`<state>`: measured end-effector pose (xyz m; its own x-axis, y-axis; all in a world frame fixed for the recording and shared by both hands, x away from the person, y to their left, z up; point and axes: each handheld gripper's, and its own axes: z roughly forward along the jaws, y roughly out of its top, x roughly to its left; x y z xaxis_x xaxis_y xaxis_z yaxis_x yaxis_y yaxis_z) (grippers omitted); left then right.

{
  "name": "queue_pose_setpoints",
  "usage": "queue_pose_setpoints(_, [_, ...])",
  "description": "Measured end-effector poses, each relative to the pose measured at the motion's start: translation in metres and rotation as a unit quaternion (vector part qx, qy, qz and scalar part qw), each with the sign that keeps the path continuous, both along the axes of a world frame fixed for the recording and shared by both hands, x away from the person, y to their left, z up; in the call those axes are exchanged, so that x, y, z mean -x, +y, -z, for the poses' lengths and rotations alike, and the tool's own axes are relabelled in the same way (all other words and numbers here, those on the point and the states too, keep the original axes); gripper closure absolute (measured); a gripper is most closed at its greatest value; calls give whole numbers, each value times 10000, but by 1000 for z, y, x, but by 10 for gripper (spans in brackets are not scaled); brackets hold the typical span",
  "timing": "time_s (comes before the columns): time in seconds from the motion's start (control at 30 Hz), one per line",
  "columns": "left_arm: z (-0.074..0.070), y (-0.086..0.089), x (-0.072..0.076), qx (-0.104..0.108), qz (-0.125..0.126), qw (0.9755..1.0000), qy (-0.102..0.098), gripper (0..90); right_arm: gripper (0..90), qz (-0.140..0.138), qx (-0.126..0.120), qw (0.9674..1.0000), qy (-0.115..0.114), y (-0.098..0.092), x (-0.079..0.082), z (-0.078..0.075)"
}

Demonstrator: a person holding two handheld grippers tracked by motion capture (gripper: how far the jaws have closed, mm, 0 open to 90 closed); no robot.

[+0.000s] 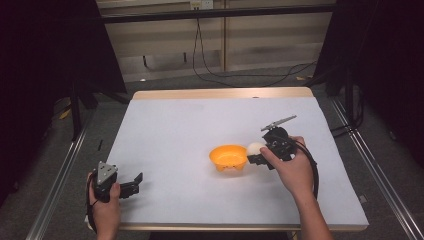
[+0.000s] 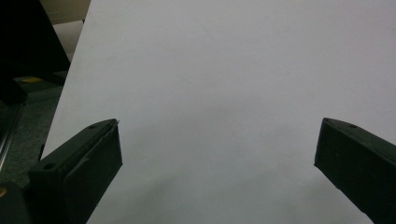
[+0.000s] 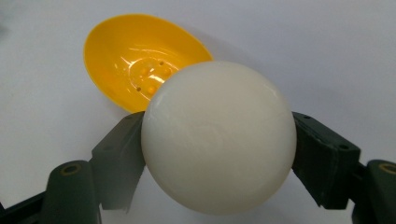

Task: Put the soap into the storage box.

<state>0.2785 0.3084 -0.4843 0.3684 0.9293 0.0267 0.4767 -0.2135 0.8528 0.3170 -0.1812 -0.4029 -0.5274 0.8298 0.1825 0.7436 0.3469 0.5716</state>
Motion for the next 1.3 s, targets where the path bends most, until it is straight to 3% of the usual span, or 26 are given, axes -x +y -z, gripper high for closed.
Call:
queue_pose_setpoints(0.63, [0,0,0,24,-22,10000,6,5,245,-263,109,9996,-48,39,-12,-5])
queue_pose_setpoints(0.97, [0,1,0,37,-19,10000,28,4,245,-259,204,9994,-40,53,-15,2])
queue_pose_setpoints(1.3, [0,0,-1,33,-23,10000,33,5,244,-64,288,9995,-143,60,-17,5])
